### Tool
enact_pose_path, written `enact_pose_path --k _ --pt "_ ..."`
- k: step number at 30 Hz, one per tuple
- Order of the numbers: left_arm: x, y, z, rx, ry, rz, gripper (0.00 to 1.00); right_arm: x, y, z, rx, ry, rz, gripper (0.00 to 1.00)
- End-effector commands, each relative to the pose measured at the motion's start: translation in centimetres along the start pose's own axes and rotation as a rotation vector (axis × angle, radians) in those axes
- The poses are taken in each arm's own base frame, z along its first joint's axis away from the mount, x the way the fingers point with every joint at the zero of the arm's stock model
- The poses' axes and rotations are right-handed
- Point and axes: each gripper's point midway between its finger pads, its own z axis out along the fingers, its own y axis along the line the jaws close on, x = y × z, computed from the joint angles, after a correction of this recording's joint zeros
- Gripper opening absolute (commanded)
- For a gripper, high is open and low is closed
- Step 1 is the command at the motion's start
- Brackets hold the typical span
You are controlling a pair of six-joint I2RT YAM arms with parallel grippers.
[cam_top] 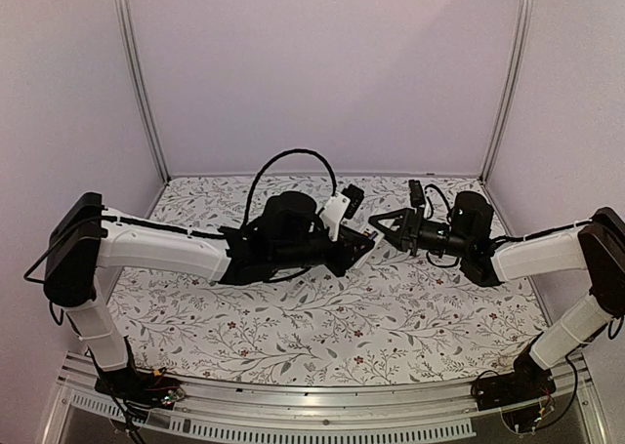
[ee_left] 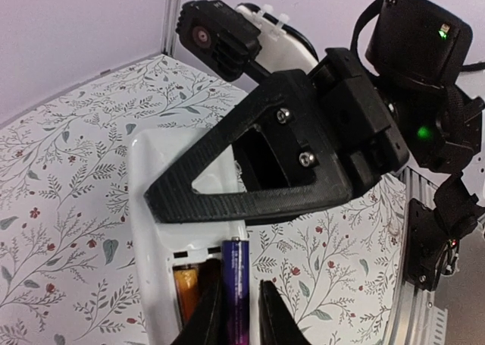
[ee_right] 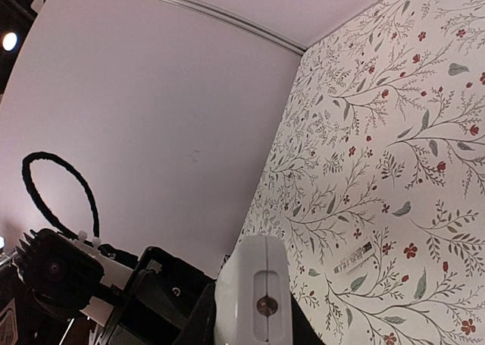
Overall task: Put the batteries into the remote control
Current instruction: Place the battery in the battery compartment.
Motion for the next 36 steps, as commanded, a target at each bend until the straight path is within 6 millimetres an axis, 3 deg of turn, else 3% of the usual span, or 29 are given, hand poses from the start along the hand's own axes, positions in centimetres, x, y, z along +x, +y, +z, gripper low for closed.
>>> enact_pose_path --k 1,6,16,21,29,36 --pt "1.6 1.2 0.2 -0.065 0.049 0.002 0.19 0.0 1.3 0.2 -0.056 0.002 -0.019 0.00" --pt "1.0 1.5 0.1 -0.081 0.032 -0.006 0.24 0.2 1.0 0.4 -0.051 0.014 -0.010 0.00" --pt "0.8 2.1 0.2 -0.080 0.029 -0.037 0.24 0.4 0.9 0.4 -0.049 0.025 -0.006 0.00" --pt "0.8 1.9 0.0 -0.065 0.030 -0.042 0.32 0.4 1.0 0.4 -0.052 0.025 -0.006 0.00" --pt "0.3 2.5 -0.4 -0.083 -0.005 -0.049 0.34 0.4 1.1 0.4 -0.053 0.026 -0.003 0.00" --pt "-0.3 2.8 -1.1 -0.099 -0.036 -0.037 0.44 0.4 1.0 0.4 -0.054 0.029 0.004 0.00"
